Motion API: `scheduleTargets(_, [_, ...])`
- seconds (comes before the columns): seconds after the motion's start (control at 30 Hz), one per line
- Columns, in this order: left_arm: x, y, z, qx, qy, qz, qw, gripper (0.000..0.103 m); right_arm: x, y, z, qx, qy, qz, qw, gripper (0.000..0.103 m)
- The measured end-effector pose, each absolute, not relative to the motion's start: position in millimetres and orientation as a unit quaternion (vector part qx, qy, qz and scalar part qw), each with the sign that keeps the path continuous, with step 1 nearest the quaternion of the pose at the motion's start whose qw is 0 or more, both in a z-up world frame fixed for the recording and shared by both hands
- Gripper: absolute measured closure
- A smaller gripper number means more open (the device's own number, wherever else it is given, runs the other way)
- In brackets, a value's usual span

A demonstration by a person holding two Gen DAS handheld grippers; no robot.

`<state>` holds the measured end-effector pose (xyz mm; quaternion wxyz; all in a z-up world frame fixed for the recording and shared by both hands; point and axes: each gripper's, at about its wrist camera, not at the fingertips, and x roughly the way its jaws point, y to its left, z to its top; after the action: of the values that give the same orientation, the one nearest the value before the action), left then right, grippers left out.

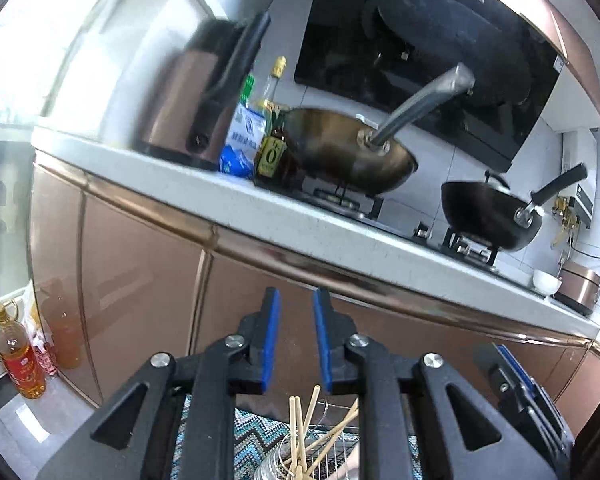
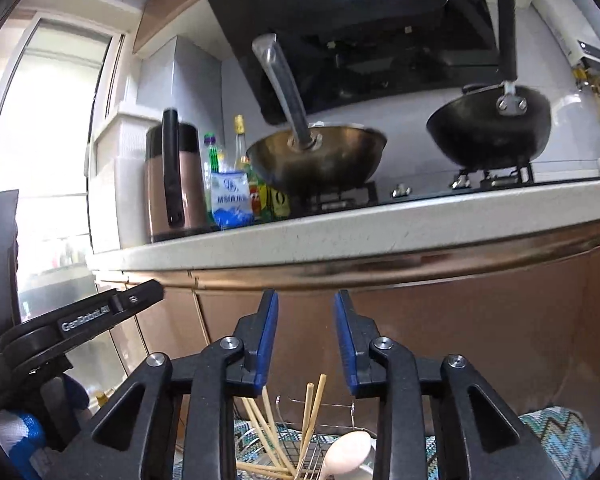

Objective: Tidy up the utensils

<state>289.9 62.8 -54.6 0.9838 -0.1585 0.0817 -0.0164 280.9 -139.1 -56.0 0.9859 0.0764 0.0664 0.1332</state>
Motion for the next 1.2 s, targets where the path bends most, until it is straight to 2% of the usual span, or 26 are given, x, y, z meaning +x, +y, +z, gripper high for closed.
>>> scheduleTargets(0.03, [284, 64, -49, -0.159, 0.079, -0.016, 0.984, 0.084, 272, -141, -49, 0.077, 0.064, 0.130, 0.987, 0.071])
scheduleTargets(0.1, [266, 69, -36, -0.160, 0.073, -0.013, 0.984, 0.073, 254, -143, -37, 0.077, 0.060, 0.125, 0.987, 0.068])
scheduleTargets(0.13, [255, 72, -29, -0.161, 0.069, -0.009, 0.984, 0.062, 247, -144, -31, 0.076, 0.059, 0.122, 0.988, 0.065])
scheduleTargets(0.17, [243, 73, -22, -0.158, 0.067, 0.001, 0.985, 0.056, 240, -144, -26, 0.075, 0.058, 0.119, 0.988, 0.063])
scheduleTargets(0.3, [207, 75, -4, -0.143, 0.073, 0.011, 0.987, 0.054, 205, -147, -5, 0.065, 0.065, 0.108, 0.990, 0.055])
scheduleTargets(0.47, [158, 66, 10, -0.115, 0.090, 0.018, 0.989, 0.046, 152, -159, 14, 0.052, 0.075, 0.086, 0.992, 0.042])
scheduleTargets(0.6, [123, 54, 10, -0.096, 0.090, 0.024, 0.991, 0.040, 110, -169, 20, 0.033, 0.075, 0.058, 0.995, 0.037])
scheduleTargets(0.77, [86, 41, 2, -0.067, 0.082, 0.038, 0.994, 0.037, 58, -185, 17, 0.002, 0.078, 0.016, 0.997, 0.023])
scheduleTargets(1.2, [32, 23, -20, -0.015, 0.072, 0.077, 0.994, 0.032, 17, -217, -2, -0.001, 0.102, -0.047, 0.994, 0.012])
